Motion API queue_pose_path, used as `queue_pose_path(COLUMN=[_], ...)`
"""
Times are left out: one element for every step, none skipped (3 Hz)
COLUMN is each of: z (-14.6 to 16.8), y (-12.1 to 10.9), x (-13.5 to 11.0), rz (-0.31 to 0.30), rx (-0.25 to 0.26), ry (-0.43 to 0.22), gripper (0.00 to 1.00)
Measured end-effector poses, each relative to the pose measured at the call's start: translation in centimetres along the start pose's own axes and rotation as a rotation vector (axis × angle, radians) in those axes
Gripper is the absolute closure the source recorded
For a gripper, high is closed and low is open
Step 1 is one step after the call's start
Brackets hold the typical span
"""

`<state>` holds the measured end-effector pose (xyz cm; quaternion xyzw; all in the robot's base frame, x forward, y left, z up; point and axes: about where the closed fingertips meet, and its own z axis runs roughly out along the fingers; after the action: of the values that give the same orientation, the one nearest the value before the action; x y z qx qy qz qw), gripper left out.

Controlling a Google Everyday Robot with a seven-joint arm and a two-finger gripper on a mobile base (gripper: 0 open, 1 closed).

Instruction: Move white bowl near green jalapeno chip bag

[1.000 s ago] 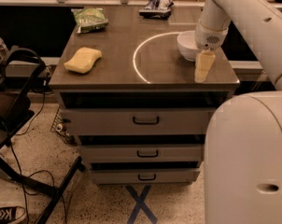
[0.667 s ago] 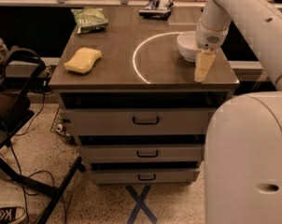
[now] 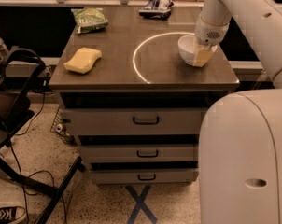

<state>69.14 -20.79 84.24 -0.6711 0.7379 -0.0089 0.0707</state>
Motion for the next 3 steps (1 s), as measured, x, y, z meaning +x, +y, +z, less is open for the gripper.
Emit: queue_pose_path(z=[0.0,-2.0,-5.0], y=[0.0,-2.4,-4.5], x=[0.0,-1.1,-2.5], rz=[0.0,-0.027,-0.086], rx=[0.0,0.115,0.224], ry=[0.0,0.022,0.082], gripper=[1.0,1.0,1.0])
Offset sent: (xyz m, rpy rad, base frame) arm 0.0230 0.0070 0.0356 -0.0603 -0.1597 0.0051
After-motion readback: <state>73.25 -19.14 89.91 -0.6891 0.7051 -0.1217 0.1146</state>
